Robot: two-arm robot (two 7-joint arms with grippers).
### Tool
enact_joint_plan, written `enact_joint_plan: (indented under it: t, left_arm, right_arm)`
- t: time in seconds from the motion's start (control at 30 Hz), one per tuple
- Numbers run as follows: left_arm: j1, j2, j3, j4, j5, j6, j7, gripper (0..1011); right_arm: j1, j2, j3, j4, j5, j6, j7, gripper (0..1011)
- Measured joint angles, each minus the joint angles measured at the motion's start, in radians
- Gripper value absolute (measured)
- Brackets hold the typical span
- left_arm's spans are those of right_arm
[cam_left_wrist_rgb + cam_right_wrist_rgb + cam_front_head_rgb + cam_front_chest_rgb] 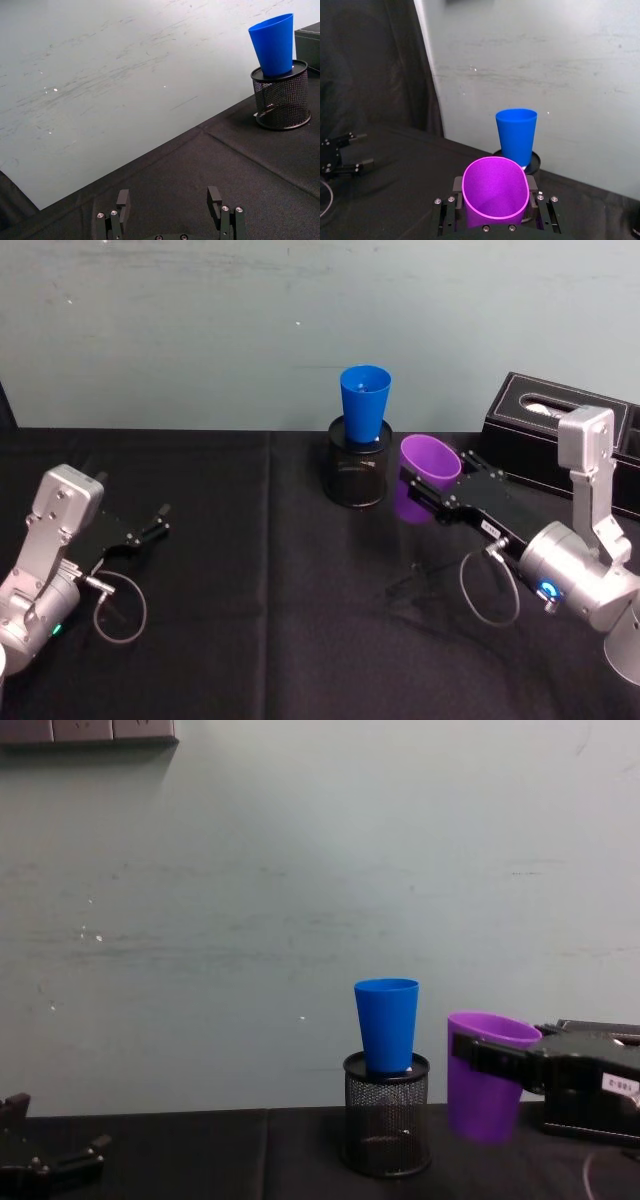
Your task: Pick up one cup with a gripper and tap it against the other cup.
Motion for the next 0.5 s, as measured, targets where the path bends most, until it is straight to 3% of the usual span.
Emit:
enact_joint_plan:
  t: [0.2, 0.5]
  left_arm:
    - [0.000, 0.000, 0.000, 0.000, 0.000, 0.000, 0.000, 1011]
    - [0.000, 0.000, 0.000, 0.000, 0.000, 0.000, 0.000, 1011]
  right_arm:
    - [-0.016, 0.012, -0.005, -0.003, -0.005, 0.005, -0.009, 721]
    - [-0.032, 0.021, -0.021, -0.001, -0.065, 0.014, -0.047, 721]
